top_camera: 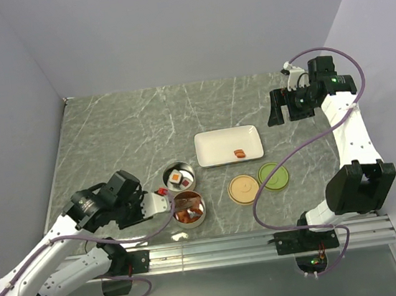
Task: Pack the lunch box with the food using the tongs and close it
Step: Place the food into the lunch box
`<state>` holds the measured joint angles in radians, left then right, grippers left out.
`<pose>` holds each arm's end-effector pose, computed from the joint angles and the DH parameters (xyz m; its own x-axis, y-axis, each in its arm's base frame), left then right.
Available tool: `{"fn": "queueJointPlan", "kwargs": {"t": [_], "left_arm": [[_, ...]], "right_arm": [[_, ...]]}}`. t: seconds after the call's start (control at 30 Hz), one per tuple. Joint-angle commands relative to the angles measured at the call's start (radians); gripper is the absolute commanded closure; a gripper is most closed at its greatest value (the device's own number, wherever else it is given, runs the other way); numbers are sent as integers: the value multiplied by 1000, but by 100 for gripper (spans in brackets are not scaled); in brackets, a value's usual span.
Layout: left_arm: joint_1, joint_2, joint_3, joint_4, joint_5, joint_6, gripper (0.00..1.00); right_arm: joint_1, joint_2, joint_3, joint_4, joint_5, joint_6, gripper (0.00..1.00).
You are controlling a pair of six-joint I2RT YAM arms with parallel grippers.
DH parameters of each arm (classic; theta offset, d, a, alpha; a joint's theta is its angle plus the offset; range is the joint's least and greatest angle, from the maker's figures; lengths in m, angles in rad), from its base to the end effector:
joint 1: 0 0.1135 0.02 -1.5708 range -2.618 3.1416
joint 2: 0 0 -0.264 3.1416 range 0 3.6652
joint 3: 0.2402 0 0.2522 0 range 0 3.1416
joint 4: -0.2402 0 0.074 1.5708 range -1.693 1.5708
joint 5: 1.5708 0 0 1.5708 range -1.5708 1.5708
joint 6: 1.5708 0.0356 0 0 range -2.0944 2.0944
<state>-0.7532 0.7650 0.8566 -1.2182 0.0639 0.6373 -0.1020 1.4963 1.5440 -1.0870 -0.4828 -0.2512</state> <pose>0.0824 -0.0804 0.2796 -0.1113 0.9184 -0.3797 0.9566 0.2025 0.2094 0.2958 -0.0137 0.3574 -0.7949 -0.1399 -0.5904 -0.3525 0.8985 0.2617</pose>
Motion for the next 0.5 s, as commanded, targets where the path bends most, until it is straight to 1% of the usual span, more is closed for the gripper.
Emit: {"fn": "queueJointPlan", "kwargs": {"t": [0.0,0.03,0.07,0.13,0.17,0.27,0.33,0.47], "left_arm": [[3,16,4,3,28,21,61],[3,19,4,3,27,24,60],[3,26,4,0,25,25,57],[3,33,9,-6,25,27,54],[3,40,18,-7,30,25,51],[3,51,50,-10,42,21,48],[3,59,71,-7,42,15,48],[5,112,179,13,57,-5,48]], "right_arm": [[-5,-11,-8,9,9,3,0],[-7,-13,-7,9,9,3,0],[-5,-11,-4,7,9,1,0],[-7,-13,-4,7,7,3,0],[-5,-13,-4,6,7,4,0],[-5,-13,-4,7,4,6,0],[-5,-13,-5,7,3,4,0],[-5,-11,4,4,-2,6,0]]}}
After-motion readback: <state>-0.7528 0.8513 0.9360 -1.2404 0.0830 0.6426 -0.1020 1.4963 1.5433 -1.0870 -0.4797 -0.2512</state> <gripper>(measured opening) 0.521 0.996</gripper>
